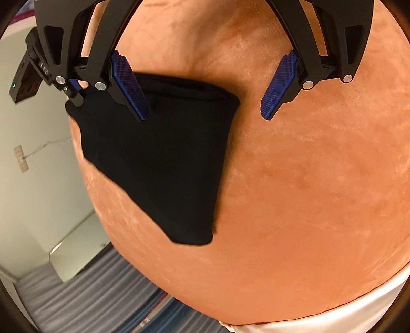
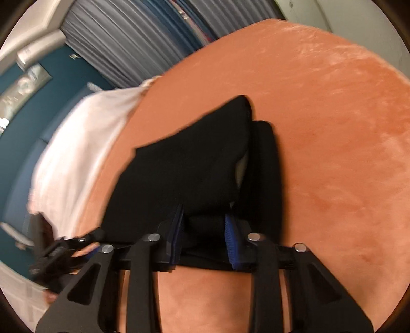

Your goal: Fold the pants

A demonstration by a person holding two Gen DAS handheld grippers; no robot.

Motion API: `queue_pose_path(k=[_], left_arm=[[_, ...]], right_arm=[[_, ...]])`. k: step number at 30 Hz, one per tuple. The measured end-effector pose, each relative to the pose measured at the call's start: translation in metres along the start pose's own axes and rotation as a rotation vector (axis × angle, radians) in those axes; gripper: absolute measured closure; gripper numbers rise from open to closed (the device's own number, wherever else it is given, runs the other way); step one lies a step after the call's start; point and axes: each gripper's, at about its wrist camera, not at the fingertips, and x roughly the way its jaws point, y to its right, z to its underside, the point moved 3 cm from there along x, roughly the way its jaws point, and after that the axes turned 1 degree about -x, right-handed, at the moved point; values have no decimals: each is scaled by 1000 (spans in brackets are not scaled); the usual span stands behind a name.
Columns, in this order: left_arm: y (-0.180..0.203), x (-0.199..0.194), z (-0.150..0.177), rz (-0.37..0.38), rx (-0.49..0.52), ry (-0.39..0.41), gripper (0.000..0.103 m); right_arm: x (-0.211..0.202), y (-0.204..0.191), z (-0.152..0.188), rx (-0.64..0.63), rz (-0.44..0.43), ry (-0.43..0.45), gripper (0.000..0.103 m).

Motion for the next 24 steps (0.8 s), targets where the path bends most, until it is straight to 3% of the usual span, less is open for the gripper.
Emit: queue_pose_path(k=[4, 6, 8, 12, 13, 15, 19, 20, 21, 22, 23, 24], left_arm=[[2, -8, -6, -85, 67, 43, 15], [2, -4, -7, -116, 110, 43, 15], [4, 2, -7, -126, 124, 34, 15], [2, 4, -8, -115, 131, 29, 15], [2, 6, -9, -100, 125, 20, 15], [2, 21, -12, -62, 96, -36, 15], [6, 54, -5, 67, 8, -167, 14], [8, 57, -6, 52, 20, -159, 13], [13, 60, -7, 31, 46, -154, 13], [16, 62, -9, 13, 65, -151, 18], [19, 61, -11, 5, 79, -144, 49], [25, 54, -12, 50, 86, -153, 62]], right_arm=[[-25, 6, 20, 21, 8, 37, 78], [-4, 27, 37, 9, 97, -4, 74], [-4, 35, 43, 51, 35, 11, 69], [-43, 28, 21, 53, 109, 118, 41], [-45, 29, 18, 54, 121, 119, 36], [-26, 36, 10, 82, 132, 34, 19], [16, 44, 14, 191, 31, -84, 19], [30, 40, 17, 205, -23, -95, 26], [36, 38, 19, 200, -11, -95, 48], [40, 35, 20, 185, 21, -88, 51], [37, 29, 18, 182, 1, -77, 64], [30, 23, 17, 187, -20, -64, 70]])
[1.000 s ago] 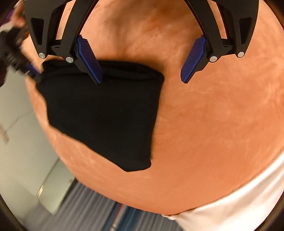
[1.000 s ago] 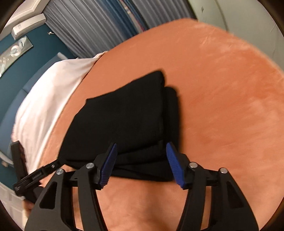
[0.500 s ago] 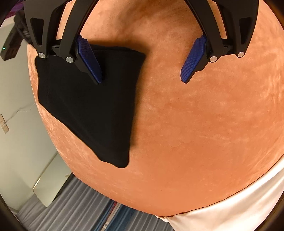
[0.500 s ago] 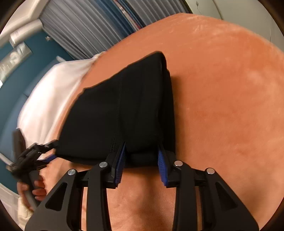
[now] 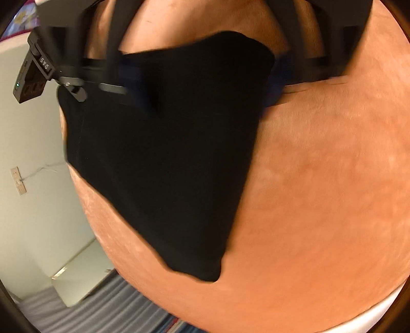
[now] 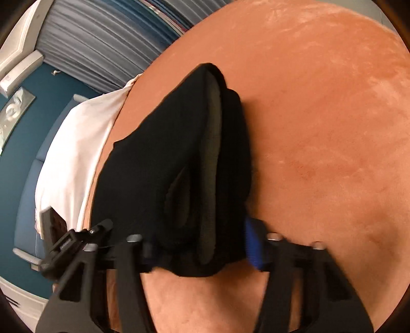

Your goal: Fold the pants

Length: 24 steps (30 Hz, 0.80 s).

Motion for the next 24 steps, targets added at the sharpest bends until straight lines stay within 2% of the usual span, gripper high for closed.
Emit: queue_pose_path(k=[1, 2, 4, 6, 7, 8, 10, 11, 13, 14, 15, 16, 17, 18, 19, 20, 22, 23, 24], left_arm=[[2, -6, 1, -2, -1, 7, 76], [5, -17, 2, 0, 13, 19, 80], [9, -43, 15, 40, 26, 26, 80], [6, -61, 39, 82, 29, -12, 80], [4, -63, 49, 79, 40, -25, 76], [1, -60, 65, 44, 63, -43, 66], [-5, -53, 80, -36, 94, -46, 53], [-7, -56, 85, -68, 100, -17, 52], [-3, -78, 81, -89, 110, 48, 53], [6, -103, 74, -128, 130, 150, 55], [16, -125, 67, -172, 162, 256, 55], [29, -142, 61, -218, 200, 343, 53], [39, -149, 55, -248, 229, 394, 46], [56, -150, 45, -277, 280, 436, 43], [66, -142, 38, -287, 302, 432, 41], [74, -117, 27, -299, 319, 376, 41], [74, -71, 19, -332, 322, 253, 45], [70, -53, 18, -367, 313, 213, 58], [65, -36, 18, -401, 307, 188, 58]], right_arm=[[-10, -7, 0, 4, -43, 9, 71], [-22, -14, 4, 3, -89, 13, 72], [-42, -22, 16, -22, -116, 15, 72], [-59, -18, 39, -25, -117, -6, 71], [-60, -9, 52, -10, -107, -22, 71], [-55, -1, 59, -11, -73, -33, 67], [-45, 16, 69, -34, 42, -55, 48], [-54, 15, 67, -5, 16, -14, 48], [-78, -1, 57, -47, 85, 104, 48], [-94, -20, 48, -132, 149, 200, 54], [-100, -38, 39, -193, 182, 240, 64], [-100, -55, 31, -241, 181, 247, 70], [-90, -76, 21, -290, 150, 225, 80], [-72, -94, 13, -338, 135, 189, 89], [-55, -104, 8, -377, 134, 155, 91], [-26, -111, 7, -420, 154, 101, 94], [28, -92, -3, -454, 284, -5, 98], [46, -68, -11, -406, 324, -23, 103], [46, -53, -17, -332, 286, -18, 103]])
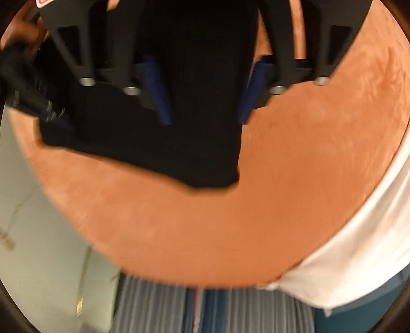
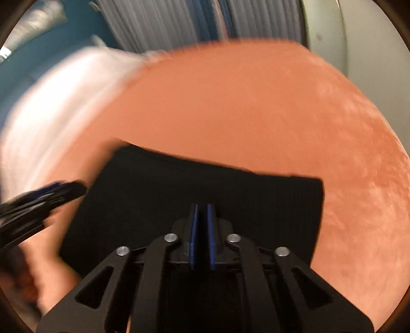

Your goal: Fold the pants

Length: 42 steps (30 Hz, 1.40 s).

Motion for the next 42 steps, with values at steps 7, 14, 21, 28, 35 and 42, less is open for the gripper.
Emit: queue_pose_path(k=[7, 14, 21, 28, 35, 42], left_arm=[[-1, 1, 1, -21, 17, 22, 53], [-1, -4, 7, -35, 39, 29, 48], [-56, -33, 45, 199, -134, -39, 11], [-40, 24, 50, 316, -196, -165, 39], [-23, -49, -11, 408, -157, -14, 77], [-25, -96, -100, 360, -103, 207, 75]], right_arm=[[-46, -24, -3, -10, -10, 119, 85], [-69, -10, 10, 39, 31, 125, 70], [-87, 52, 59, 244, -79, 57, 13], [-26, 22, 60, 297, -248, -17, 64], [-81, -32, 0, 145, -265, 152, 73], [-90, -61, -114, 71, -331, 312, 70]])
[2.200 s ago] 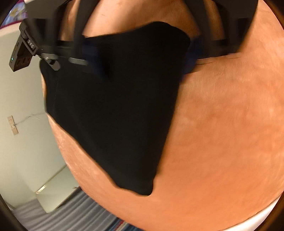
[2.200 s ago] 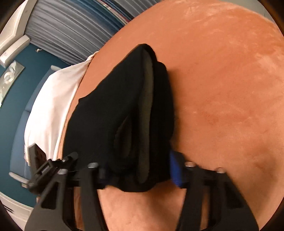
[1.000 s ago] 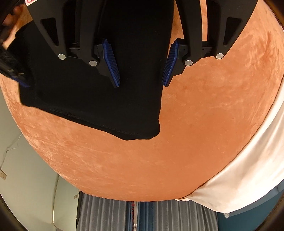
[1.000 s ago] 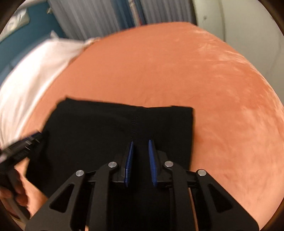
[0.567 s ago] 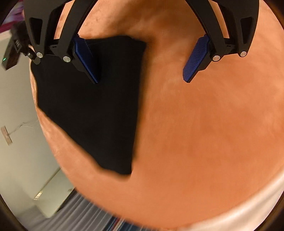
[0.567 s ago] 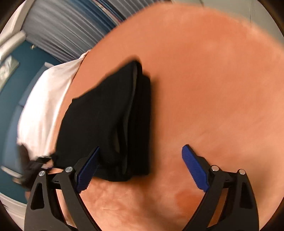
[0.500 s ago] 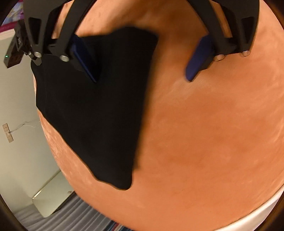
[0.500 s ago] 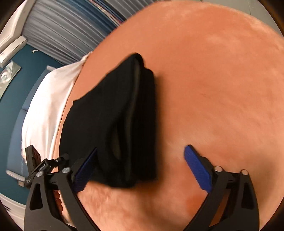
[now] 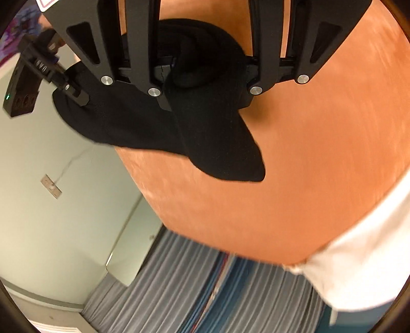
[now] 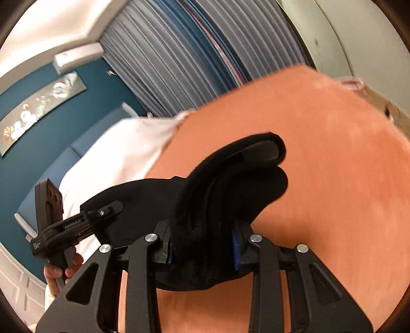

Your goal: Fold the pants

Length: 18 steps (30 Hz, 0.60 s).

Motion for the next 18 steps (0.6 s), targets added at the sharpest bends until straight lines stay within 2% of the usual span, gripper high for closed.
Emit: queue_pose_path(k=[1, 2, 3, 4, 5, 6, 7, 9, 11, 14, 17, 18], left_arm=[[-1, 10, -8, -33, 20, 12, 67], [-4, 23, -11, -56, 25, 14, 56], [-12, 41, -13, -93, 27, 13, 42], [-27, 59, -11, -193, 22, 29, 21], [-36, 67, -9, -268, 15, 41, 16], [-53, 80, -1, -372, 14, 31, 16], [-61, 89, 6, -413, 20, 1, 17], [-75, 91, 22, -453, 32, -46, 17], [-75, 78, 38, -459, 47, -32, 17], [-47, 51, 65, -454, 152, -18, 16], [-18, 38, 85, -456, 243, -22, 16], [-8, 31, 91, -449, 263, -23, 16]], right_arm=[[13, 8, -8, 19, 4, 7, 68], [43, 24, -15, 44, 50, -7, 59], [51, 44, -16, 48, 103, -32, 45], [65, 62, -11, 54, 200, -56, 41], [78, 80, -2, 66, 335, -89, 41], [82, 90, 8, 87, 388, -113, 40], [75, 96, 23, 123, 372, -101, 40], [57, 90, 42, 112, 351, -75, 40], [35, 74, 67, 16, 400, -77, 40], [-4, 51, 103, -122, 456, -88, 28], [-18, 20, 124, -214, 513, -91, 24], [-28, 19, 131, -225, 544, -86, 17]])
